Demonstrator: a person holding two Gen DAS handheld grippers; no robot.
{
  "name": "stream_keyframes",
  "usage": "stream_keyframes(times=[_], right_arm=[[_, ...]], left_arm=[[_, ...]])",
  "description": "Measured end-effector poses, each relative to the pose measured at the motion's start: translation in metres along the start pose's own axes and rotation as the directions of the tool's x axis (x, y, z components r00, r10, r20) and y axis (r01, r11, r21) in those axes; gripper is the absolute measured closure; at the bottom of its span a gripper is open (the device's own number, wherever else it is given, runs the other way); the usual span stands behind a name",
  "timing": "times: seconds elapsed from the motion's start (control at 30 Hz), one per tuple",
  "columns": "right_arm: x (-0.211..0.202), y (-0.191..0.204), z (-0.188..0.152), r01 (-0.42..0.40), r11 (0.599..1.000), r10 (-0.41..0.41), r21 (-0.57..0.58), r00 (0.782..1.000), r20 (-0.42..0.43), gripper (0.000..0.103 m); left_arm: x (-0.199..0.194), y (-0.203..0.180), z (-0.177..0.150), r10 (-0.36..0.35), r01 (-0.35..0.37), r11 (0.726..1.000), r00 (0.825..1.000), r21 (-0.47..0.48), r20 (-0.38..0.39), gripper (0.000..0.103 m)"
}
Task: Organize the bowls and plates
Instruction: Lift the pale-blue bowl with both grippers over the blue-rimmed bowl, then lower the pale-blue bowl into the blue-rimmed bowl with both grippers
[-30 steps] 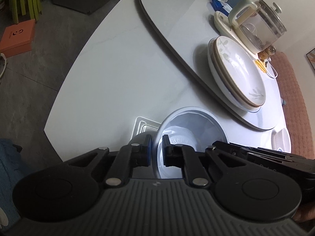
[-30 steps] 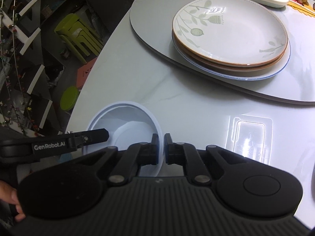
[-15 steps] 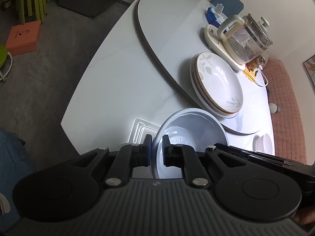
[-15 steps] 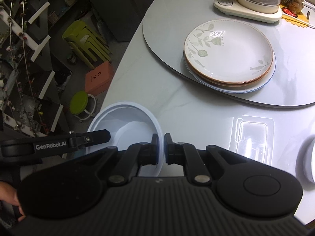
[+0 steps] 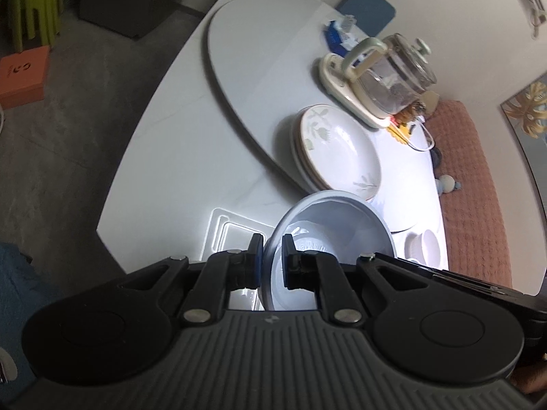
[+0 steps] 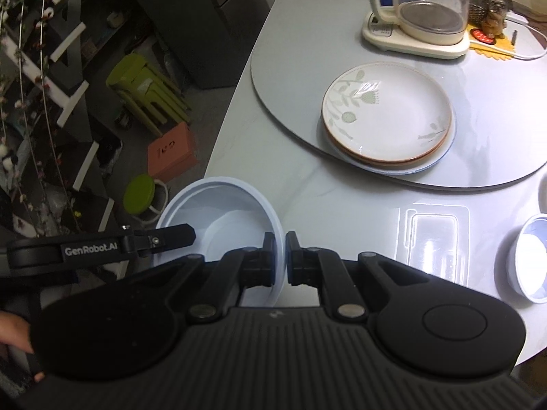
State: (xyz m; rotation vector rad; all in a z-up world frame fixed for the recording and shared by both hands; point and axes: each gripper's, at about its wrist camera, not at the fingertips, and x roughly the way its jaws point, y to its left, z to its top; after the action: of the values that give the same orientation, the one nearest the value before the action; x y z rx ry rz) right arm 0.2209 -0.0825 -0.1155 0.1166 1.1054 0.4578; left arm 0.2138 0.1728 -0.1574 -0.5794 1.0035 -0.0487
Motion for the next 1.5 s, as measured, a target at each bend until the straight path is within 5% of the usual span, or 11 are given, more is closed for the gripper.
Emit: stream_keyframes(times=[0.43, 0.77, 1.27, 1.5], right_arm=[[-0.038, -0.023, -0.007, 0.079, 0.991, -0.089, 0.111, 0.992, 0.088, 0.094], [-0.060, -0.062, -0.009, 0.081, 0.986, -0.099, 0.149, 0.988, 0.118, 0.093], [-0.095, -0.159, 0.007, 0.061, 0.989, -0.076, 0.137, 0.991, 0.109, 0.093], [-0.095, -0.195, 0.013, 0.064, 0.989, -0.077, 0.134, 0.992, 0.096, 0.093]], left_arm=[[0.007, -0.043, 0.007, -0.097, 0.102, 0.986, 0.994, 0.134, -0.049, 0.090], [0.022, -0.096, 0.004, -0.105, 0.111, 0.976, 0.994, 0.187, -0.041, 0.090], [0.065, -0.191, -0.017, -0.106, 0.108, 0.980, 0.994, 0.166, -0.025, 0.090], [0.099, -0.220, -0.023, -0.084, 0.094, 0.984, 0.994, 0.151, -0.074, 0.090]])
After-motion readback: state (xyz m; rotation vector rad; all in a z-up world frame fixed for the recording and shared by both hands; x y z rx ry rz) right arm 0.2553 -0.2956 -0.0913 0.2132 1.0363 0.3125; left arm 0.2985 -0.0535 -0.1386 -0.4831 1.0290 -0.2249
